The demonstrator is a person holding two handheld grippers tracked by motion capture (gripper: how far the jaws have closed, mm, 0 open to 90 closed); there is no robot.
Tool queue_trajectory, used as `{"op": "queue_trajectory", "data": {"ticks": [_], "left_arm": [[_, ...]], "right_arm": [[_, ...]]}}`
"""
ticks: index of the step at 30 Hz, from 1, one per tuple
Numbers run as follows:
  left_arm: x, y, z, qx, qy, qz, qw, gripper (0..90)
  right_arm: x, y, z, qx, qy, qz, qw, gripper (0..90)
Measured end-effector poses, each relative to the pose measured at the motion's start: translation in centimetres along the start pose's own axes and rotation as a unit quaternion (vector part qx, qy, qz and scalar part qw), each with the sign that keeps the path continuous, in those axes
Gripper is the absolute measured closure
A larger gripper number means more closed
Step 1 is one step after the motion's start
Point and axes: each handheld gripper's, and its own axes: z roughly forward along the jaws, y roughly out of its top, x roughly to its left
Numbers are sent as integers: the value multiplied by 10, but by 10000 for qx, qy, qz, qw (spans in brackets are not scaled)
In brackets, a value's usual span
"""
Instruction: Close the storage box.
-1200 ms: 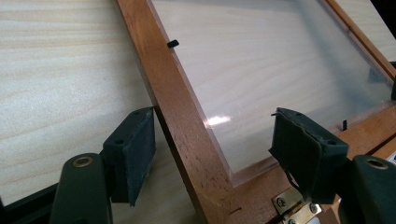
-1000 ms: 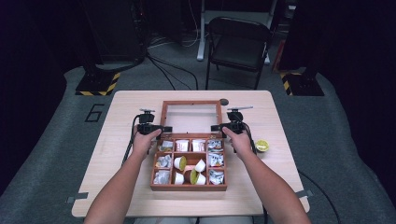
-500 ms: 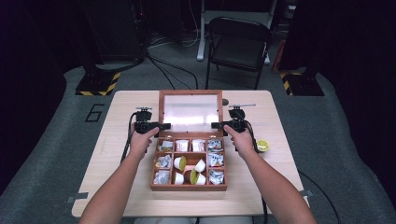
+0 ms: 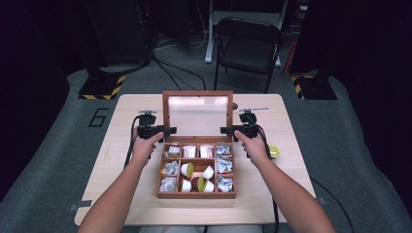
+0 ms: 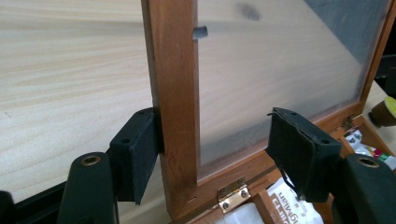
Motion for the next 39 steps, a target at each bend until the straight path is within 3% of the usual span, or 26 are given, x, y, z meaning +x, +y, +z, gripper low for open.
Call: {"op": "queue_trajectory", "data": {"ticks": [7, 12, 17, 23, 27, 36, 39], "left_arm": [[-8, 1, -12, -89, -29, 165, 9998, 346], [-13, 3, -23, -311, -140, 206, 9992, 348], [-24, 4, -38, -554, -334, 416, 9970, 365], [-37, -1, -56, -653, -266, 725, 9949, 339], [-42, -7, -70, -852, -338, 734, 9931, 339], [-51, -21, -93, -824, -447, 998, 9906, 338], [-55, -23, -98, -757, -448, 1079, 9903, 336]], "right_arm": [[7, 0, -11, -68, 66, -160, 9998, 362], [14, 1, -22, -158, 136, -237, 9995, 369], [22, 0, -32, -251, 212, -376, 9988, 387], [35, -5, -45, -257, 141, -564, 9980, 382], [43, -7, -55, -327, 176, -750, 9965, 375], [55, -19, -79, -339, 189, -1040, 9938, 367], [58, -24, -87, -337, 219, -1011, 9941, 367]]}}
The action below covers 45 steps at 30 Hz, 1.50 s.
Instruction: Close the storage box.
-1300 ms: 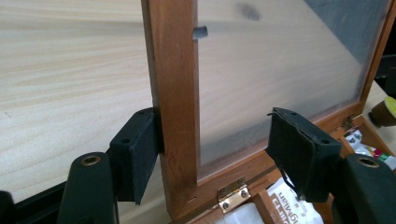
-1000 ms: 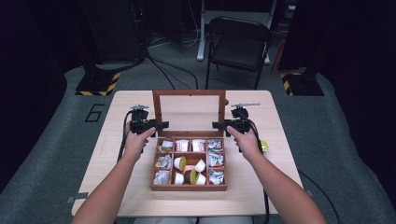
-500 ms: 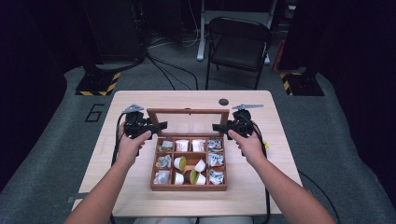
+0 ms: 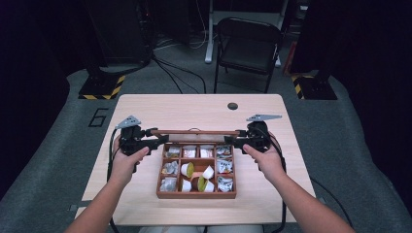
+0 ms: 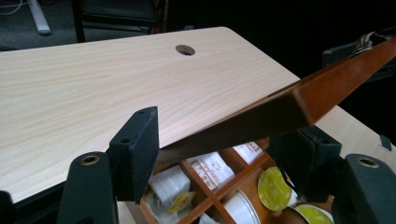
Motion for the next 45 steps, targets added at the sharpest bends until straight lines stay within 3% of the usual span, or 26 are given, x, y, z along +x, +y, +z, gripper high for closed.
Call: {"op": "queue_trajectory", "data": {"ticks": [3, 13, 21, 23, 31, 33, 45], "left_arm": [[-3, -1, -4, 131, 19, 82, 9999, 334], [-14, -8, -18, 168, -63, 191, 9997, 333], [-24, -24, -31, 209, -61, 258, 9994, 335], [-29, -38, -35, 240, -36, 308, 9992, 335], [-36, -69, -37, 309, 109, 502, 9982, 336], [-38, -75, -37, 354, 130, 534, 9979, 338], [-42, -107, -33, 615, 80, 341, 9975, 345]], "right_arm": [[4, -3, -5, 12, 3, -43, 10000, 368], [17, -13, -17, -3, 15, -91, 10000, 375], [26, -27, -24, 33, -24, -315, 9995, 398], [32, -41, -27, 58, -79, -399, 9992, 399], [40, -75, -27, 66, -116, -402, 9991, 399], [43, -82, -27, 63, -157, -496, 9986, 399], [48, -116, -18, 146, -259, -753, 9967, 404]]}}
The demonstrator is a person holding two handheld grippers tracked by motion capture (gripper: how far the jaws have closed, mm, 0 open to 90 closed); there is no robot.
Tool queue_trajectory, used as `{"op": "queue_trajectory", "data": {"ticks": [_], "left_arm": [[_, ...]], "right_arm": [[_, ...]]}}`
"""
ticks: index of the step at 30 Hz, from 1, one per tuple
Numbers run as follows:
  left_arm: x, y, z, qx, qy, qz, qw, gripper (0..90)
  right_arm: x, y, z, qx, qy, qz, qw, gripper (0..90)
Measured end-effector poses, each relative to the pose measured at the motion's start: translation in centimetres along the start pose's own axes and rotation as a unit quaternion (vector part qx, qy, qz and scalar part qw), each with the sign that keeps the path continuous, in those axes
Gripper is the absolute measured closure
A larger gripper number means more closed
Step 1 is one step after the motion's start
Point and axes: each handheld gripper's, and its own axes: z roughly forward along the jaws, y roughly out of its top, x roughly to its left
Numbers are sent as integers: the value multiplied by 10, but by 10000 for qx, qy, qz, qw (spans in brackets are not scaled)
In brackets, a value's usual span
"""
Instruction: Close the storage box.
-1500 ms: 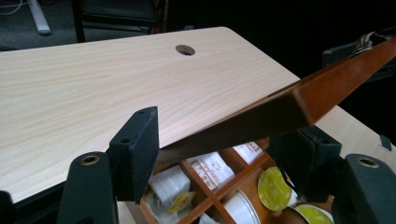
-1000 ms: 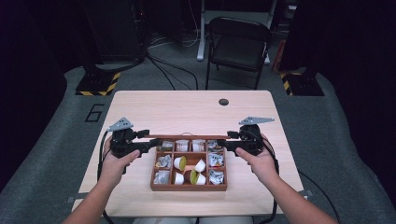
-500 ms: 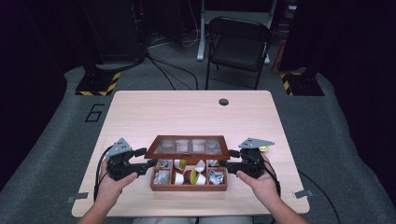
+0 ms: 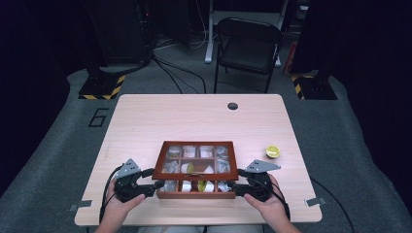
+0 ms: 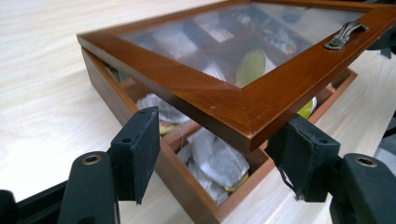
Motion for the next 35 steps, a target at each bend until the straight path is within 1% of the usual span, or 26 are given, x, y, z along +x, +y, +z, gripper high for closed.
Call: {"op": "queue_trajectory", "data": {"ticks": [2, 3, 4, 6, 7, 8, 10, 11, 12, 13, 16, 17, 18, 19, 21, 22, 24, 25, 26, 27, 28, 29, 32, 35], "left_arm": [[-1, -4, 1, 61, 9, 2, 10000, 344], [-1, -6, 2, 101, -4, 52, 9999, 345], [-1, -8, 2, 120, 6, 32, 9999, 345], [-2, -11, 3, 195, 18, 84, 9998, 346], [-3, -12, 3, 222, 26, 92, 9997, 348], [-3, -13, 4, 266, 42, 155, 9995, 348], [-4, -15, 5, 312, 3, 150, 9994, 349], [-4, -15, 5, 349, -25, 185, 9992, 350], [-5, -16, 7, 353, -7, 178, 9992, 351], [-4, -17, 6, 414, -31, 221, 9989, 352], [-4, -19, 9, 478, -39, 215, 9986, 352], [-4, -19, 10, 545, -51, 245, 9982, 352], [-4, -20, 10, 547, -34, 244, 9982, 352], [-4, -20, 11, 601, -56, 271, 9978, 352], [-4, -21, 11, 610, -62, 256, 9978, 352], [-4, -21, 11, 656, -85, 269, 9974, 352], [-5, -23, 12, 680, -97, 214, 9974, 352], [-5, -23, 12, 680, -73, 254, 9973, 352], [-5, -24, 12, 723, -125, 207, 9971, 352], [-5, -25, 12, 672, -124, 147, 9976, 355], [-5, -25, 11, 692, -119, 162, 9974, 354], [-5, -26, 10, 700, -123, 139, 9974, 355], [-5, -27, 9, 711, -116, 88, 9974, 355], [-5, -27, 8, 701, -86, 104, 9974, 349]], "right_arm": [[1, -5, 2, 3, -9, -3, 10000, 404], [1, -8, 3, 9, -2, 14, 10000, 404], [1, -11, 4, 46, -15, -10, 10000, 403], [2, -14, 4, 87, 5, -10, 10000, 403], [2, -15, 5, 115, 1, -62, 9999, 402], [3, -17, 5, 139, 11, -12, 9999, 403], [4, -19, 7, 190, 5, -62, 9998, 403], [3, -20, 7, 238, 27, -43, 9997, 402], [3, -21, 8, 275, 15, -20, 9996, 403], [3, -22, 8, 292, 29, -29, 9996, 402], [3, -24, 8, 353, 39, -1, 9994, 401], [3, -25, 9, 375, 45, -16, 9993, 401], [3, -26, 9, 404, 44, 6, 9992, 401], [3, -26, 10, 435, 46, 18, 9990, 399], [3, -27, 11, 480, 63, 32, 9988, 398], [2, -28, 11, 494, 58, 12, 9988, 397], [2, -29, 12, 529, 76, 5, 9986, 396], [2, -29, 12, 542, 76, 6, 9985, 396], [1, -30, 12, 575, 82, 32, 9983, 394], [2, -31, 12, 651, 62, 42, 9979, 390], [1, -32, 12, 696, 56, -21, 9976, 380], [2, -34, 12, 779, 58, 2, 9969, 381], [1, -35, 8, 715, 88, 69, 9974, 367], [0, -36, 5, 682, 56, 109, 9976, 349]]}}
